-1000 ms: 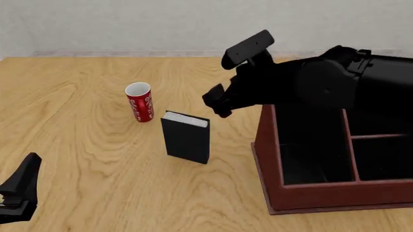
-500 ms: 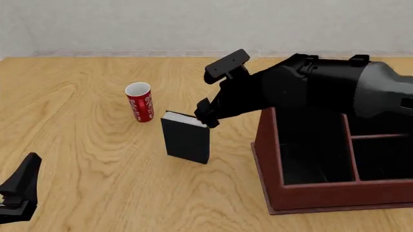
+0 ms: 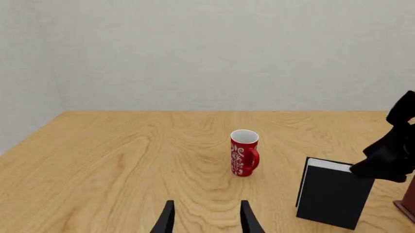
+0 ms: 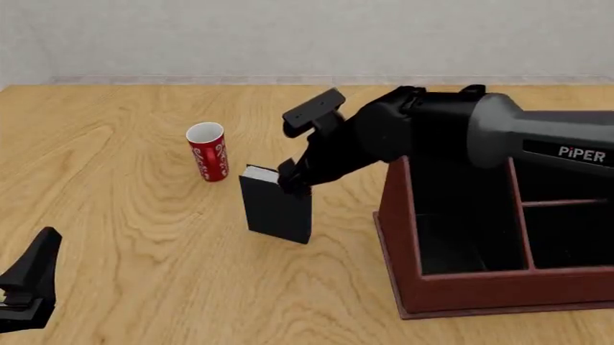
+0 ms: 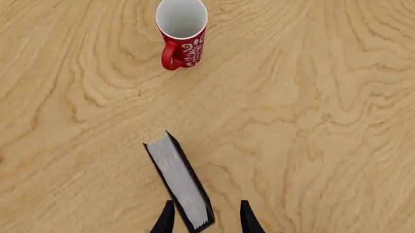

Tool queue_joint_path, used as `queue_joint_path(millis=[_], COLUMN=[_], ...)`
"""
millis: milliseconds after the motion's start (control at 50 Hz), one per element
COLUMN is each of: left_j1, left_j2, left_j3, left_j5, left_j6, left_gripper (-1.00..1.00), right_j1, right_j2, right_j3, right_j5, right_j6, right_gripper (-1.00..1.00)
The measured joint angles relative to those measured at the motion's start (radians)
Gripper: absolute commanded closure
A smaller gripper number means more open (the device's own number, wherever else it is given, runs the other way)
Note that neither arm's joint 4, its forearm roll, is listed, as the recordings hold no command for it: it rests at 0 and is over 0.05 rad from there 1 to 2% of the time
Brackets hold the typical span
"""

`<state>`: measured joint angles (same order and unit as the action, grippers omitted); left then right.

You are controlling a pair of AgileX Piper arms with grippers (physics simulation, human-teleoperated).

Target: Pick up the book and place it in the left compartment of the caddy.

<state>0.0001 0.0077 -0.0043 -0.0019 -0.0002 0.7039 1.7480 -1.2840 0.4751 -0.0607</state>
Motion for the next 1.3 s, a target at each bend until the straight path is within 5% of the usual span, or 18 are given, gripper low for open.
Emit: queue_joint_path(millis=[620,640,1300], left_j1=[0.000,0.000,0.000], left_j2=[0.000,0.000,0.000], left_j3=[0.000,0.000,0.000], left_j5=[0.000,0.000,0.000], left_j6=[0.000,0.000,0.000], left_gripper=[-1.00,-1.00,-1.00], right_j1=[0.020,0.022,0.070], right_j2=[0.085,0.086,-0.006], right_j3=[0.009,0.010,0.086], right_j5=[-0.041,-0.043,-0.109], right_j6=[0.037,0.039,0.079], right_gripper=[-1.00,1.00,1.00])
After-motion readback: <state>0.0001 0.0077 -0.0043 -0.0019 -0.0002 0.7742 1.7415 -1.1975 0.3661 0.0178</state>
